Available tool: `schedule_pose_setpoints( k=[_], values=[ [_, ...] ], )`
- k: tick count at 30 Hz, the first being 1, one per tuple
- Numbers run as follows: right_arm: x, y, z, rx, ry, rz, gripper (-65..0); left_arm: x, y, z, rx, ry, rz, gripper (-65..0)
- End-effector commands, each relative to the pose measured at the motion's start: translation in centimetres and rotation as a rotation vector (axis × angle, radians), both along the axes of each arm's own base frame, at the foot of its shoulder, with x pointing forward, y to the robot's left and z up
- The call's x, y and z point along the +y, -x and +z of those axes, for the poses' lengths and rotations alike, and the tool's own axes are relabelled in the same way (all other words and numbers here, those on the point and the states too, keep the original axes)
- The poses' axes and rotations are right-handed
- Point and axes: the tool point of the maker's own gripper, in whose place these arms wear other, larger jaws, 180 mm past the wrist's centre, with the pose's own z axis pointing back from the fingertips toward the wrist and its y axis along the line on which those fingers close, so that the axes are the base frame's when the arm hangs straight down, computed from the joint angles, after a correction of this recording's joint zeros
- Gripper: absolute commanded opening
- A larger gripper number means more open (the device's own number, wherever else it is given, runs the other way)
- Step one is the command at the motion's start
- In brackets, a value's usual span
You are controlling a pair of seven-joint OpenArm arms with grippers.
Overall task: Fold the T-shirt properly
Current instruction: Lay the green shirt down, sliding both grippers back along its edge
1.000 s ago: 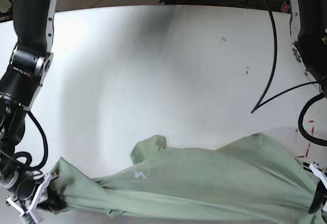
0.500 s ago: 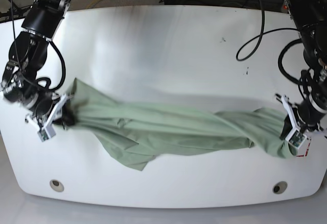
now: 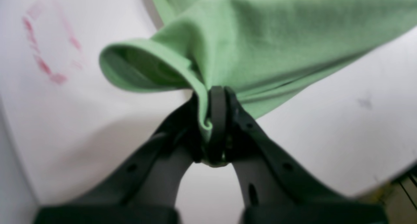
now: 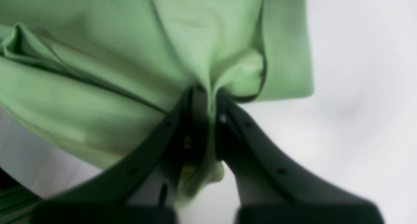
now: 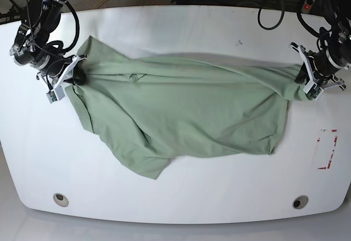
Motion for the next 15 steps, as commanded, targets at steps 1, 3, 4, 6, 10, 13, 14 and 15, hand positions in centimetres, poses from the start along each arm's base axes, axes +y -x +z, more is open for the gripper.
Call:
schedule_pose_setpoints(
  k=[1,3,4,6,10,13,14,15],
  values=[
    [-0.2,0.5,-0.1,-0.009,-0.022,-0.03,-65.0,1.1,0.7,-0.3,0.02,-0.027,0.014,-65.0],
    [-0.2,1.3,-0.9,0.011,-0.042,-0.057,-65.0,1.1,1.4,-0.9,0.045,-0.028,0.014,-65.0],
    [-0.2,1.8,-1.3,0.024,-0.046,-0.069,-65.0,1.2,1.8,-1.3,0.061,-0.026,0.016,-65.0],
    [0.2,2.7,-2.4,0.055,-0.079,-0.088,-65.0,1.3,2.4,-1.9,0.079,-0.016,0.02,-65.0],
    [0.8,3.9,-4.0,0.101,-0.119,-0.106,-65.0,1.1,3.2,-2.8,0.082,0.025,0.02,-64.9],
    [0.8,4.2,-4.4,0.117,-0.127,-0.111,-64.5,1.2,3.9,-3.4,0.095,0.022,0.023,-64.7],
    [0.7,4.3,-4.5,0.119,-0.127,-0.113,-61.8,1.4,4.1,-3.7,0.104,0.012,0.026,-64.7],
    [0.7,4.3,-4.4,0.117,-0.126,-0.114,-57.7,1.7,4.2,-3.8,0.109,-0.004,0.03,-64.6]
  ],
)
